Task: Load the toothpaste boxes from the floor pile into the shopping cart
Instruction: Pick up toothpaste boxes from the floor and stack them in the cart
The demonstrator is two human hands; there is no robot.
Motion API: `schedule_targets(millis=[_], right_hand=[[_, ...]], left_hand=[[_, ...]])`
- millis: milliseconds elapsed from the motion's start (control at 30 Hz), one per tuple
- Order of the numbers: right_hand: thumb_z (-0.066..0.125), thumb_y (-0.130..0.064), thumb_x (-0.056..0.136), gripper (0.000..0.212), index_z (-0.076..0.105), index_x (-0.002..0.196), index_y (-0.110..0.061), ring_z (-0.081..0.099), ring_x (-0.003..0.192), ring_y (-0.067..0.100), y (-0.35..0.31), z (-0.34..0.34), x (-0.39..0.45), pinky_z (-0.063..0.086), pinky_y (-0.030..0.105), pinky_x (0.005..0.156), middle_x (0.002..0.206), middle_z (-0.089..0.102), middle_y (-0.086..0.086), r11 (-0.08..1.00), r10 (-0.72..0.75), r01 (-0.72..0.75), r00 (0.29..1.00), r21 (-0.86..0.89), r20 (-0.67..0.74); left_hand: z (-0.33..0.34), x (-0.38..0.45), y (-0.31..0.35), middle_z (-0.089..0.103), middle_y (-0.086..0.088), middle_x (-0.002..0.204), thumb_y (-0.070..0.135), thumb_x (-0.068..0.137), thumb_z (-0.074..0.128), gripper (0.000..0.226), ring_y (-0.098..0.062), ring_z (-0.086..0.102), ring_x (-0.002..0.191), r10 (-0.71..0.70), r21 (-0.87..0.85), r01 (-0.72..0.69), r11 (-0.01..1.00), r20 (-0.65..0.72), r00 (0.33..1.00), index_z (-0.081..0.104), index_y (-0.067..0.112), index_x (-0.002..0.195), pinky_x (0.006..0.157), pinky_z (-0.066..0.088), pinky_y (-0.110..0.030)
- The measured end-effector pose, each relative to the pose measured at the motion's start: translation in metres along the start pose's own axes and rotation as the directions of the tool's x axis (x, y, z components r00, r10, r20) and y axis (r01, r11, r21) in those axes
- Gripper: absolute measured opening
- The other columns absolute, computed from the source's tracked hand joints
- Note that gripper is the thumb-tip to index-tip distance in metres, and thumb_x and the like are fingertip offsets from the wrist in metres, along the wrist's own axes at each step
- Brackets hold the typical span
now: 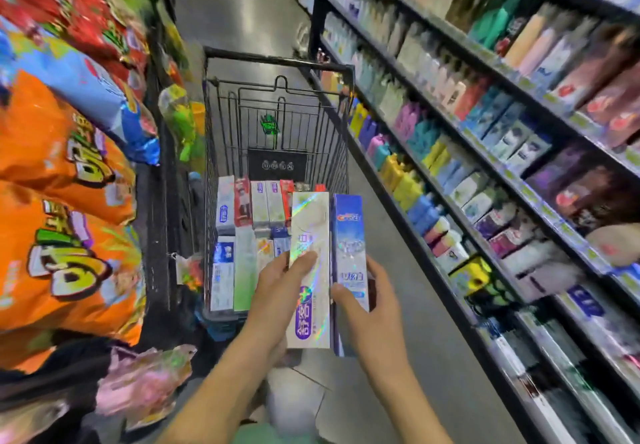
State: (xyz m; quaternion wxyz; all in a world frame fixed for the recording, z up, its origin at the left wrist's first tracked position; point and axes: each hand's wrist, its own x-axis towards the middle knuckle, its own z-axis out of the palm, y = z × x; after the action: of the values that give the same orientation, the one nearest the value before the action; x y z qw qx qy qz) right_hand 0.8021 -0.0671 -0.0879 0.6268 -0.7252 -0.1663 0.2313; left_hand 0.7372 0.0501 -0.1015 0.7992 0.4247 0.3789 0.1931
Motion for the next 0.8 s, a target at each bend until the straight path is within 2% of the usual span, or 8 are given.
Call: schedule_targets(millis=[100, 233, 367, 533, 633, 700, 800], right_hand=[[0.067, 0.003, 0.09, 0.048, 0.057, 0.13, -0.021, 0.07, 0.094, 0.002, 0.005, 0.018, 0.028, 0.053, 0.014, 0.076, 0.105, 0.075, -0.013, 0.999, 0.025, -0.025, 1.0, -0.04, 0.004], [0.068, 0.001, 0.09, 0.047, 0.056, 0.129, -0.022, 0.071, 0.094, 0.003, 0.014, 0.031, 0.065, 0.054, 0.02, 0.081, 0.101, 0.075, -0.016, 0.995, 0.06, -0.058, 0.998, -0.078, 0.018], [0.07, -0.004, 0.091, 0.048, 0.056, 0.132, -0.024, 0.07, 0.105, 0.008, 0.025, 0.035, 0.104, 0.055, 0.034, 0.093, 0.114, 0.073, -0.01, 0.99, 0.114, -0.107, 0.991, -0.097, 0.072], [0.069, -0.005, 0.092, 0.046, 0.056, 0.131, -0.027, 0.069, 0.102, 0.005, 0.03, 0.016, 0.17, 0.057, 0.026, 0.087, 0.111, 0.073, -0.014, 0.988, 0.133, -0.121, 0.984, -0.098, 0.123], [0.069, -0.004, 0.092, 0.047, 0.055, 0.13, -0.028, 0.067, 0.1, -0.001, 0.028, -0.006, 0.229, 0.051, 0.012, 0.081, 0.113, 0.071, -0.013, 0.989, 0.129, -0.118, 0.983, -0.084, 0.132], [0.069, -0.003, 0.092, 0.048, 0.054, 0.13, -0.029, 0.065, 0.1, -0.007, 0.031, -0.019, 0.273, 0.048, 0.008, 0.08, 0.118, 0.068, -0.015, 0.991, 0.119, -0.109, 0.985, -0.083, 0.122], [0.068, -0.003, 0.092, 0.05, 0.052, 0.132, -0.027, 0.064, 0.1, -0.009, 0.043, -0.037, 0.33, 0.047, 0.007, 0.081, 0.12, 0.065, -0.017, 0.989, 0.133, -0.123, 0.982, -0.079, 0.135]], left_hand=[[-0.011, 0.026, 0.01, 0.078, -0.01, 0.101, 0.022, 0.099, 0.061, 0.018, -0.028, 0.076, 0.091, -0.015, -0.029, 0.015, 0.999, -0.008, 1.0, 0.07, 0.017, 0.113, 0.075, 0.058, -0.037], [-0.02, 0.061, 0.013, 0.077, -0.01, 0.107, 0.023, 0.098, 0.063, 0.021, -0.031, 0.074, 0.098, -0.063, -0.044, 0.059, 0.997, -0.087, 0.994, 0.07, 0.017, 0.116, 0.088, 0.057, -0.045], [-0.016, 0.096, 0.012, 0.077, -0.014, 0.105, 0.023, 0.098, 0.064, 0.022, -0.035, 0.073, 0.097, -0.118, -0.074, 0.109, 0.991, -0.127, 0.985, 0.069, 0.013, 0.117, 0.087, 0.059, -0.048], [0.018, 0.15, 0.016, 0.078, -0.007, 0.103, 0.026, 0.09, 0.075, 0.027, -0.027, 0.076, 0.093, -0.109, 0.008, 0.111, 0.994, -0.147, 0.983, 0.069, 0.019, 0.114, 0.087, 0.06, -0.047], [0.048, 0.192, 0.016, 0.078, 0.009, 0.094, 0.033, 0.08, 0.084, 0.036, -0.009, 0.074, 0.085, -0.05, 0.137, 0.077, 0.988, -0.186, 0.981, 0.067, 0.025, 0.111, 0.077, 0.058, -0.031], [0.068, 0.221, 0.017, 0.076, 0.016, 0.089, 0.031, 0.079, 0.085, 0.033, -0.003, 0.072, 0.082, -0.024, 0.22, 0.074, 0.973, -0.221, 0.975, 0.066, 0.029, 0.106, 0.072, 0.055, -0.024], [0.097, 0.265, 0.019, 0.076, 0.014, 0.095, 0.027, 0.08, 0.084, 0.032, -0.002, 0.071, 0.084, 0.026, 0.285, 0.053, 0.957, -0.268, 0.963, 0.065, 0.032, 0.105, 0.08, 0.055, -0.027]])
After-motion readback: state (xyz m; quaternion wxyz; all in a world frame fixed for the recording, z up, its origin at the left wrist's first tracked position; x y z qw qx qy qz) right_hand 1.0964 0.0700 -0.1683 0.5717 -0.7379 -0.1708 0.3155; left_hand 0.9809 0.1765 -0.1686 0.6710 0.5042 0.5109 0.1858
